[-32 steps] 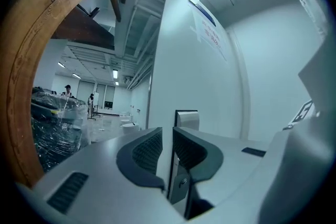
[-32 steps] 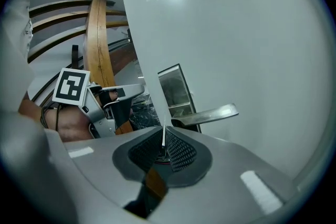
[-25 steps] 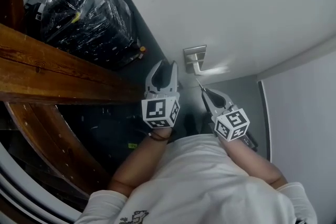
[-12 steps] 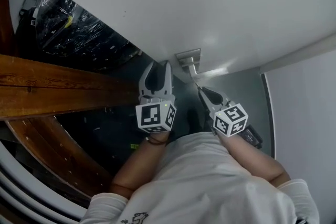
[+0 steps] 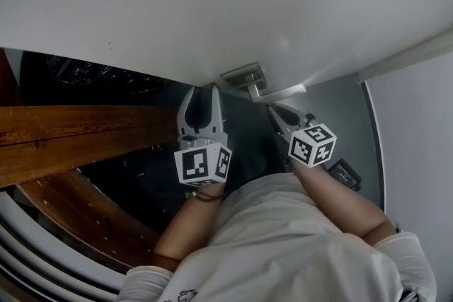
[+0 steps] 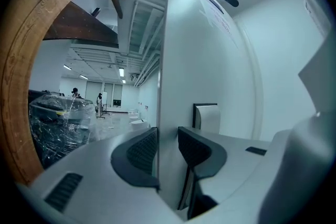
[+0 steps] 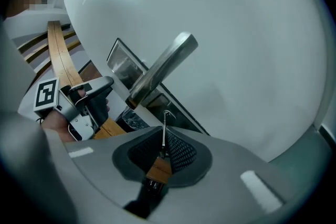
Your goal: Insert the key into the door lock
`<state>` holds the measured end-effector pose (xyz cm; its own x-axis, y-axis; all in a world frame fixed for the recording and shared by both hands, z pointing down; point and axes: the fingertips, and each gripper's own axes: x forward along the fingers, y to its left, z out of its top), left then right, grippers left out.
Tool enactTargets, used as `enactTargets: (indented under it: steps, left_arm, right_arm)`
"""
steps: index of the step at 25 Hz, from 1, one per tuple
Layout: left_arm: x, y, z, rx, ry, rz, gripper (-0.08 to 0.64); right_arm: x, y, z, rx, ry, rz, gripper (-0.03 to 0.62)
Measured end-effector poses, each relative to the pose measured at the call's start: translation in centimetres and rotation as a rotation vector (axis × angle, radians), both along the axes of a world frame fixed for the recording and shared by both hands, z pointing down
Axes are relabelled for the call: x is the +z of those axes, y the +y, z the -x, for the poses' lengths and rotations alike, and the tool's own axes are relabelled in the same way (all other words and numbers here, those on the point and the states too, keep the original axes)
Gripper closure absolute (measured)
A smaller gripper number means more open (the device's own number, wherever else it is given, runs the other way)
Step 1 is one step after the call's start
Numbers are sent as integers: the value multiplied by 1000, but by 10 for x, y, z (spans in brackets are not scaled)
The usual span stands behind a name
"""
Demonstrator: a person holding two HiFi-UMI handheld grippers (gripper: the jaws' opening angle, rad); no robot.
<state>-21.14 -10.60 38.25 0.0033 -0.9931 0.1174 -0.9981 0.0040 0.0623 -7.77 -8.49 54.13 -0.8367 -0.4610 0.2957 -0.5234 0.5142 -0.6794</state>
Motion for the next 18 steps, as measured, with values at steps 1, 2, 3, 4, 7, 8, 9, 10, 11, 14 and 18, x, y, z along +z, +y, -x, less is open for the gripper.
enactTargets:
  steps: [1, 2, 3, 4, 7, 8, 9, 10, 11, 14, 18]
  left_arm:
    - [0, 0, 0, -1, -1, 2, 445]
    - [0, 1, 0, -1, -3, 4, 445]
    - [0, 1, 0, 0, -4, 7, 445]
    - [0, 1, 0, 0, -5, 9, 445]
    - [1, 1, 0, 0, -3, 13, 445]
    - [1, 1, 0, -1, -2, 13, 445]
    - [0, 1, 0, -2, -2, 15, 445]
    - [0, 1, 0, -2, -2, 16, 445]
    - [0, 0, -1, -2, -2, 18, 445]
    - [0, 1, -1, -1, 0, 16, 445]
    - [-1, 0, -1, -4, 0, 25, 445]
  right_arm:
    - [0, -2, 1, 3, -6, 4, 568]
    - [0, -3, 1, 6, -12, 9, 566]
    - [0, -4, 2, 10, -17, 15, 566]
    - [1, -6, 2, 13, -19, 20, 567]
    - [5, -7, 3, 14, -24, 39, 568]
    - [6, -6, 3, 12, -26, 46, 568]
    - [7, -5, 4, 12, -30, 53, 568]
    - [7, -5, 4, 13, -36, 58, 567]
    - [7, -5, 5, 16, -42, 63, 568]
    - [9, -4, 6, 27, -73, 102, 568]
    - [11, -3, 11, 48, -174, 217, 568]
